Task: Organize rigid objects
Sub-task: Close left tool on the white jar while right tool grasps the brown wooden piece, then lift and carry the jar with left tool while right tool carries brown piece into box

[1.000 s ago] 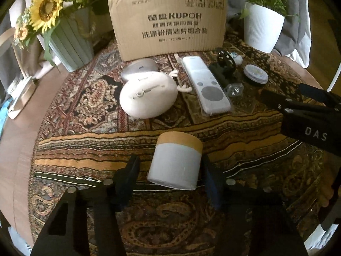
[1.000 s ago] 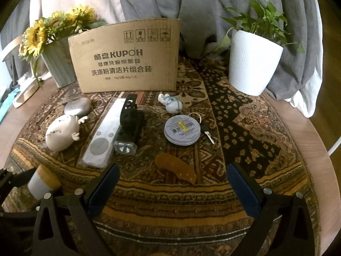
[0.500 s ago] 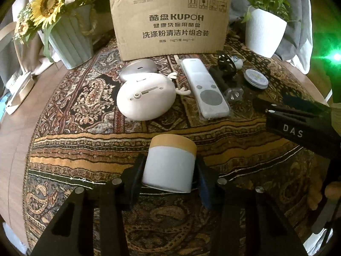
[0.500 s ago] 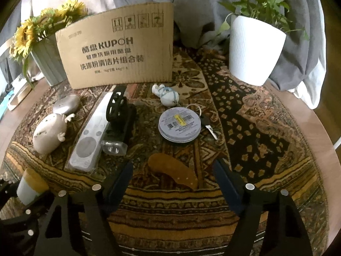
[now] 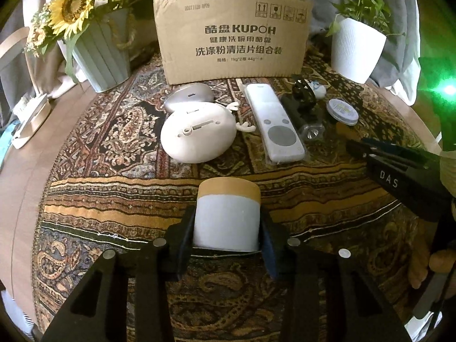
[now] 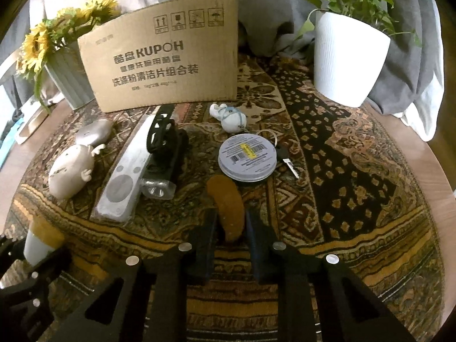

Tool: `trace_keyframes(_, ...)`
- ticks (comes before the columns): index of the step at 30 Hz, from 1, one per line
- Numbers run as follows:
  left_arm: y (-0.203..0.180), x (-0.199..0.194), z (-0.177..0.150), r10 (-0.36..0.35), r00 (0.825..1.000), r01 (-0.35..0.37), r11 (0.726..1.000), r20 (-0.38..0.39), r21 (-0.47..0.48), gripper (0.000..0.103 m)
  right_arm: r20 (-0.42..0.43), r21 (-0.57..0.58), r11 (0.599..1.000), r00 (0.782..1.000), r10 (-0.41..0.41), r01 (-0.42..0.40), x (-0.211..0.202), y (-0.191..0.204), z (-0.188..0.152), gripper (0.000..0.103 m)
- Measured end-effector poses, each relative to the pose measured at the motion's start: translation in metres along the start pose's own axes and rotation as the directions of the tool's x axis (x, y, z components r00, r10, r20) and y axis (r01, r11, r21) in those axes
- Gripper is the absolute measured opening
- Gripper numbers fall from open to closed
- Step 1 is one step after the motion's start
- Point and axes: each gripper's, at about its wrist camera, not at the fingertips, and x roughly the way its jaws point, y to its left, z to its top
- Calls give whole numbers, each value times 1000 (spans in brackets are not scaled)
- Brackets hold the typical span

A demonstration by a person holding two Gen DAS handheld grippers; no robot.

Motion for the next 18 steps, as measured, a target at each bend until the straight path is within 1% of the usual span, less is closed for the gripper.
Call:
trace_keyframes(6,-3,2,-3,-13,1000,13,1000,-4,-15,41,-12,-1,1000,1000,21,-21,1,-2,0,22)
trace_keyframes(8,-3,2,-4,-12,1000,12,1000,-2,-20,41,-7,-16,1000,1000,23,-23,0,-2,1,26)
trace_keyframes(10,-3,3,-3,-13,1000,13,999,3,-31,41,2,-32,999,1000,27,-27,1,-1,3,26)
trace_keyframes(13,-2,5,-1,-4,1000,4,999,5,-41,41,0,-46,998,1000,30,-30,5,2,7,27)
trace_keyframes(14,-1,5,0,-8,1000,8,999,7,-47,41,-12,-45,998,999,33,-33,8,2,8,27)
trace_keyframes(18,-2,5,4,-1,1000,2,999,23,-52,41,-14,-26,999,999,43,-43,11,0,10,25)
